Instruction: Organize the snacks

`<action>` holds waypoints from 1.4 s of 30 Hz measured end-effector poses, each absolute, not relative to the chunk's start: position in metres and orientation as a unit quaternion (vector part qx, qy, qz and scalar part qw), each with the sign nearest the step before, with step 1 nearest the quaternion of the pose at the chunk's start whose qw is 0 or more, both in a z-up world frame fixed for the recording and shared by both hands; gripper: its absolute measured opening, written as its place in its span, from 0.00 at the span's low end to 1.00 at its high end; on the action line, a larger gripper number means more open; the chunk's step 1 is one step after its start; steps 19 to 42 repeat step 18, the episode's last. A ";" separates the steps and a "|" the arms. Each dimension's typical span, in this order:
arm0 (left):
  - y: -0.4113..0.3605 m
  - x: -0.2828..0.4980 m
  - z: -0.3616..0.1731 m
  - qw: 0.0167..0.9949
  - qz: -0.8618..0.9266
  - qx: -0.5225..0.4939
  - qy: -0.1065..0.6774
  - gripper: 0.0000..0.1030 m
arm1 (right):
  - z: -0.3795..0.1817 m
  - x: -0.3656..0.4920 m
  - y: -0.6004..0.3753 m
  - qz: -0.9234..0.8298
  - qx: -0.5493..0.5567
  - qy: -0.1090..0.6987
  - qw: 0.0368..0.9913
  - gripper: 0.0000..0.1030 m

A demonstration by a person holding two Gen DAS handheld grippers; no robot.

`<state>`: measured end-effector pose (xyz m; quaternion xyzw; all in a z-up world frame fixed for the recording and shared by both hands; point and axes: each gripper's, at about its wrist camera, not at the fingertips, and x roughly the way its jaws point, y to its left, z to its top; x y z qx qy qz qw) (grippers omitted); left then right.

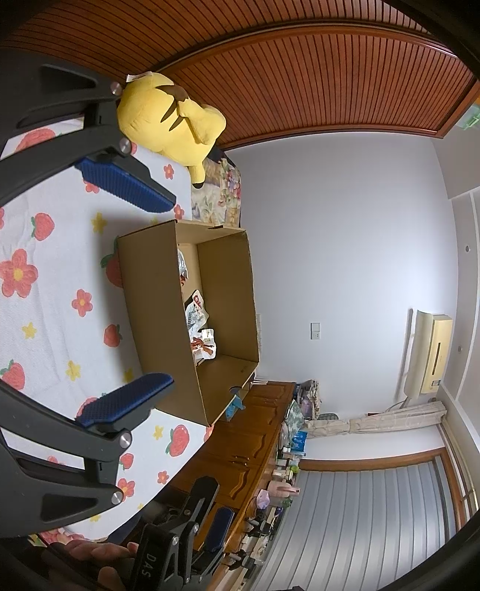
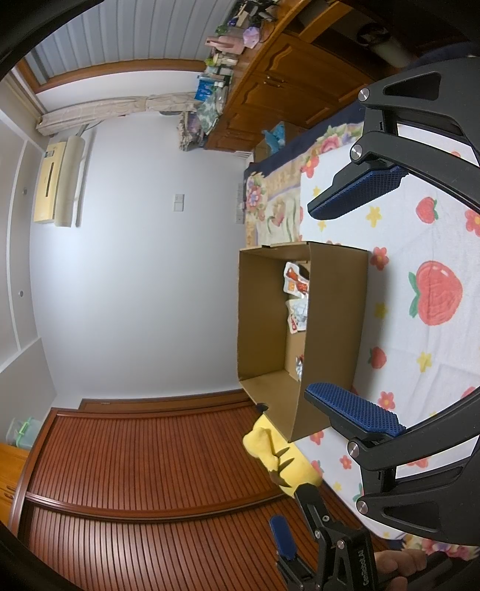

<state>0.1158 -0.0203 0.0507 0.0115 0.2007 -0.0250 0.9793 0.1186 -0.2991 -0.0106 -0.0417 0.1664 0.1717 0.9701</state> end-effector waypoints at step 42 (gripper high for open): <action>-0.021 0.114 0.050 0.979 -0.026 0.012 0.200 0.87 | -0.010 0.117 -0.299 0.171 -0.041 0.165 0.970 0.89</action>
